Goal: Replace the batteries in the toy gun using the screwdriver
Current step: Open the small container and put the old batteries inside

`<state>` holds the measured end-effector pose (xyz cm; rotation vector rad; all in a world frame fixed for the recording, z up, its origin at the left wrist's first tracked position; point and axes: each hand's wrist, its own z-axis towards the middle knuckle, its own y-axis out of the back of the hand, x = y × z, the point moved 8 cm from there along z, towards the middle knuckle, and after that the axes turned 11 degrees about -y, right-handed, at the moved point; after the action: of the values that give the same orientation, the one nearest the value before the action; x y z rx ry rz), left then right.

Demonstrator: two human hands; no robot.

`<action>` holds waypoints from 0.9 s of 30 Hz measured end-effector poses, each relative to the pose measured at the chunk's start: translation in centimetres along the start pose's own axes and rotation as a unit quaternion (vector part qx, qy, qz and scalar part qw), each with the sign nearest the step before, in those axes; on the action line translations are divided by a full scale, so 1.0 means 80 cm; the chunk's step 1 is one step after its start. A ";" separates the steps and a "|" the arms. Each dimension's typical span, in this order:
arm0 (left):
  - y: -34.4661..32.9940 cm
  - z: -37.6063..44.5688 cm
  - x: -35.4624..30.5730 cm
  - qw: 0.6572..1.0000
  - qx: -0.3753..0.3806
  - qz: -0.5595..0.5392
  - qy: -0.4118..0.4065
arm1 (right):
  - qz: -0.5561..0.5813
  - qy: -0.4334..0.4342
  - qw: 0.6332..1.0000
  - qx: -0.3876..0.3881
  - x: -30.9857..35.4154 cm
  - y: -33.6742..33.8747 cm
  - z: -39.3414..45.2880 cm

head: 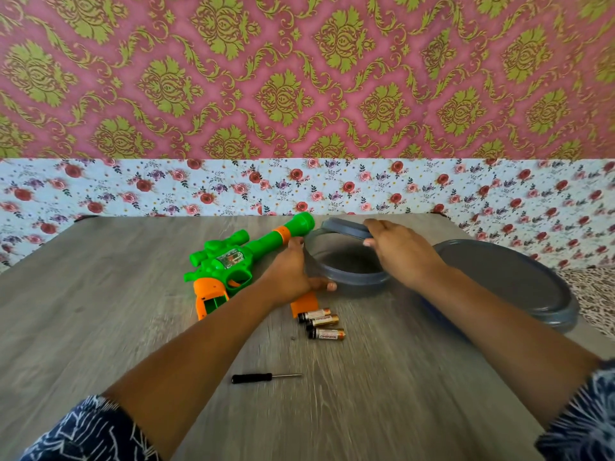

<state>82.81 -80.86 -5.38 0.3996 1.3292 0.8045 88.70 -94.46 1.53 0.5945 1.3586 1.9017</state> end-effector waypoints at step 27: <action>0.017 -0.074 -0.037 0.969 0.065 0.227 -0.072 | 0.134 0.084 0.982 0.104 0.078 -0.024 -0.103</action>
<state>76.68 -83.14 -3.73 0.8724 1.1718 1.0460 79.35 -94.36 -3.29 0.7665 1.6708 2.0742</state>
